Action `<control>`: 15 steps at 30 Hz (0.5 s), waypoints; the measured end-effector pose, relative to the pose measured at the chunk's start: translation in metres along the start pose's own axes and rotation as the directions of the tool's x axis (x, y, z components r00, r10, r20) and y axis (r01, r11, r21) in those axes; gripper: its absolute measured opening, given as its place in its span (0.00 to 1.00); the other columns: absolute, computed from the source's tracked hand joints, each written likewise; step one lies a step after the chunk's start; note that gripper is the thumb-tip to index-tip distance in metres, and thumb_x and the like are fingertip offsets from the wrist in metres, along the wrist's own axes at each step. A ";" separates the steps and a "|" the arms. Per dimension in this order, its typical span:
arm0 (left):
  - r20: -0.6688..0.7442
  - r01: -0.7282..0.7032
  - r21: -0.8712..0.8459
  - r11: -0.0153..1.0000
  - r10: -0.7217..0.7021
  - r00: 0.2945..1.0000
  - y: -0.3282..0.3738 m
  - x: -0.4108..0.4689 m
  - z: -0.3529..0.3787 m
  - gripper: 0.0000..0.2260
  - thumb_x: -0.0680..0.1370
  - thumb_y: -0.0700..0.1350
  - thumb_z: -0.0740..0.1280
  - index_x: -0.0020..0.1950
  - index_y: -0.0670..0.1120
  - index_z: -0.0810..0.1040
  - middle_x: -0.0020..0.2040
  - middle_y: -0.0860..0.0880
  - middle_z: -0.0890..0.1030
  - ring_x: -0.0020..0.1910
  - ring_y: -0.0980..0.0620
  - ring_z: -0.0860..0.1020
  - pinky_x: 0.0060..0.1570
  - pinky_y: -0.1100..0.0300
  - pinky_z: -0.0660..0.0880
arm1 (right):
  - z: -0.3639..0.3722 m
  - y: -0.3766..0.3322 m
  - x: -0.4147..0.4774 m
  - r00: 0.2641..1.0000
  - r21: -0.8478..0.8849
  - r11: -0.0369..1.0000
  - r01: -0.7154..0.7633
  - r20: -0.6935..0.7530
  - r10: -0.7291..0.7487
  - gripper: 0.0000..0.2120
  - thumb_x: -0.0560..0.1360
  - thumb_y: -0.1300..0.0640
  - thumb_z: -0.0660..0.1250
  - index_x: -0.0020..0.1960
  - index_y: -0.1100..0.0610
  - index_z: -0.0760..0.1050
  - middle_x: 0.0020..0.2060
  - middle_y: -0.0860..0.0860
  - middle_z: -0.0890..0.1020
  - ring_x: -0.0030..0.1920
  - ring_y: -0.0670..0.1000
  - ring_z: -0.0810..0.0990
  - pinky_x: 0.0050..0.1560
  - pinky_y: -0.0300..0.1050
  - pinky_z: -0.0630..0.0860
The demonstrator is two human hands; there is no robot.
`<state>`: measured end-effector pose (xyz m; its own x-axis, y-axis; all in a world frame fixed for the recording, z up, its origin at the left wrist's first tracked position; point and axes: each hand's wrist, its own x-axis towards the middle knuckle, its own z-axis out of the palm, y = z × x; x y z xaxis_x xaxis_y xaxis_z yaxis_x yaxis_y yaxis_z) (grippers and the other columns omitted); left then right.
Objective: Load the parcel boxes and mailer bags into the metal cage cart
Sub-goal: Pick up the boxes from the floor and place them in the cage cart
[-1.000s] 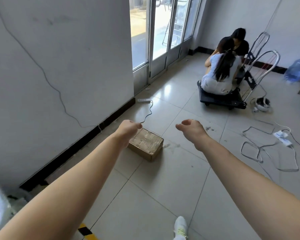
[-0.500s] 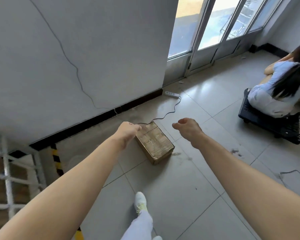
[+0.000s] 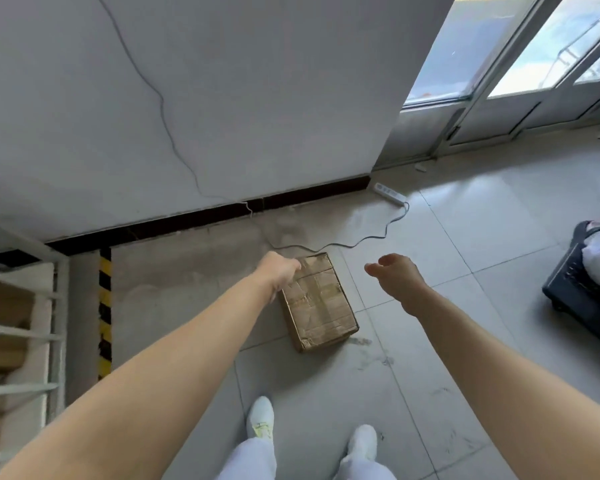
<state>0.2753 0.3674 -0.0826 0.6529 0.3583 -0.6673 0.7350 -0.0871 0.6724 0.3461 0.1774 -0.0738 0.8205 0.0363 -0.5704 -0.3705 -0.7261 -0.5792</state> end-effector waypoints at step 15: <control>-0.119 0.327 -0.135 0.935 -0.343 0.932 -0.157 0.229 0.174 0.28 0.79 0.43 0.64 0.75 0.36 0.56 0.74 0.40 0.63 0.72 0.43 0.64 0.67 0.54 0.62 | 0.112 0.160 0.263 0.977 -0.448 0.888 0.100 0.214 -0.003 0.22 0.79 0.51 0.63 0.68 0.62 0.67 0.61 0.60 0.77 0.61 0.59 0.75 0.57 0.48 0.72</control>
<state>0.3410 0.3013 -0.3963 0.3348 0.4741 -0.8144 0.8761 0.1616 0.4543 0.4542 0.1481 -0.3821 0.7094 0.1841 -0.6803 -0.0517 -0.9491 -0.3107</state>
